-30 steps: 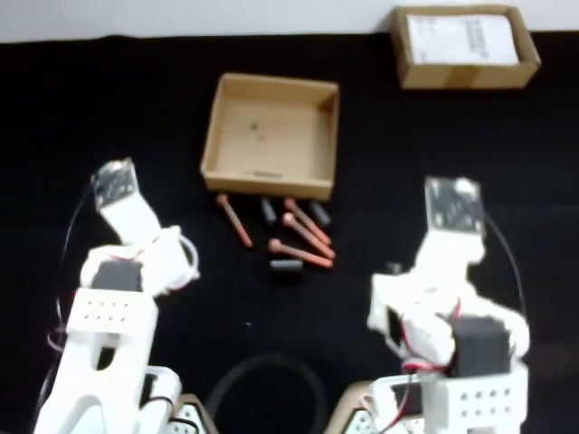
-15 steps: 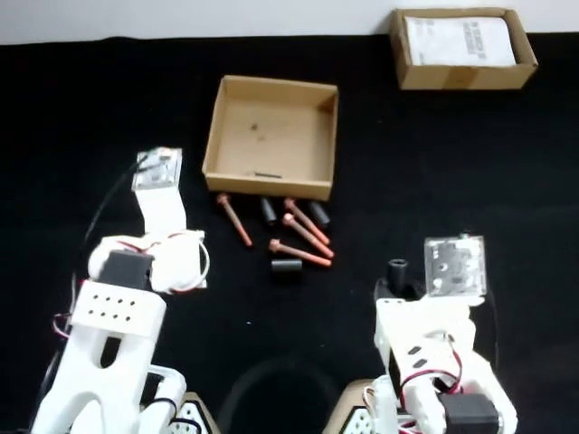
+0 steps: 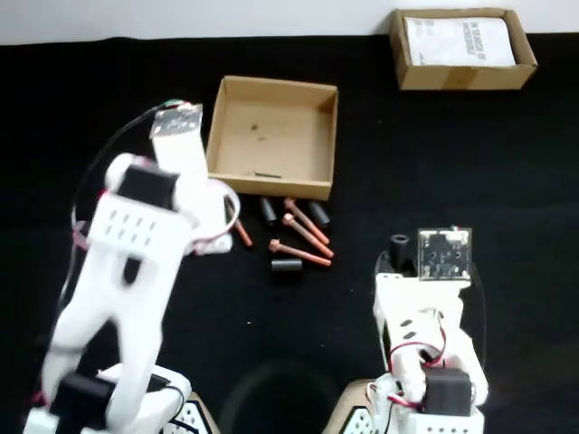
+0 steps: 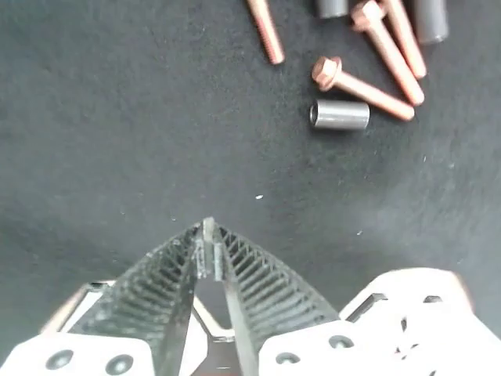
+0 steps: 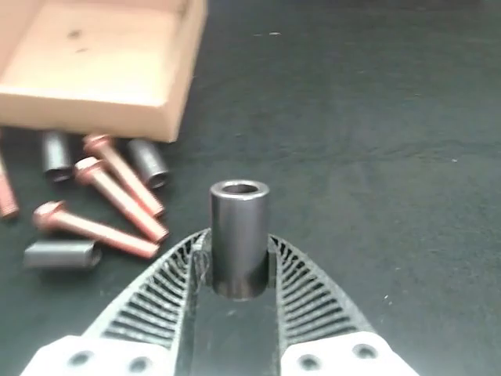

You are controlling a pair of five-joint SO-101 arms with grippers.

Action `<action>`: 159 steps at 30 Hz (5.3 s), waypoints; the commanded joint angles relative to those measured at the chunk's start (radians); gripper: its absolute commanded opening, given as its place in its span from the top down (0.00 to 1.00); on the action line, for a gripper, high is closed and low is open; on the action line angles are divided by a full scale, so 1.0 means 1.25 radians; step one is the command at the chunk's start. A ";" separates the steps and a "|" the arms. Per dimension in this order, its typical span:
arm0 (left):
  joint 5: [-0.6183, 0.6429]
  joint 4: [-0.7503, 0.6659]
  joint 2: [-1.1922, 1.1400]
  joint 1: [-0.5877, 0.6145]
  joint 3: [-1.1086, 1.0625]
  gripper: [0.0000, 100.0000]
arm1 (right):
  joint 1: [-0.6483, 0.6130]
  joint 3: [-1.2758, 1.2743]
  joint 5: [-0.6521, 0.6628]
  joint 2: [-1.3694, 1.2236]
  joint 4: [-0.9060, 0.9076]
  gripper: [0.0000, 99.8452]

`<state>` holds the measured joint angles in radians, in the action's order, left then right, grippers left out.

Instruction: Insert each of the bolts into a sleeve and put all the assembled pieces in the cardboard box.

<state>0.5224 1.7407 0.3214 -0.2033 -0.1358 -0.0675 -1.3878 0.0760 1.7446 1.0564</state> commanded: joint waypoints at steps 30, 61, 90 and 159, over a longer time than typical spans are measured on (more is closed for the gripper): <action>0.263 0.011 -0.879 -0.230 0.660 0.99 | 0.199 -0.223 -0.070 0.004 -0.260 0.99; 0.261 0.016 -0.879 -0.171 0.624 0.83 | 0.168 -0.223 -0.070 0.003 -0.258 0.99; 0.313 -0.053 -0.994 -0.116 0.563 0.83 | 0.165 -0.215 -0.068 0.003 -0.258 0.99; -0.004 -0.744 0.230 -0.303 -0.190 0.99 | -0.339 0.028 -0.199 0.003 -0.122 0.99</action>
<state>0.5255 0.8370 0.5731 -0.5623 -0.3767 -0.4818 -1.3602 -0.1634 1.7446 0.9076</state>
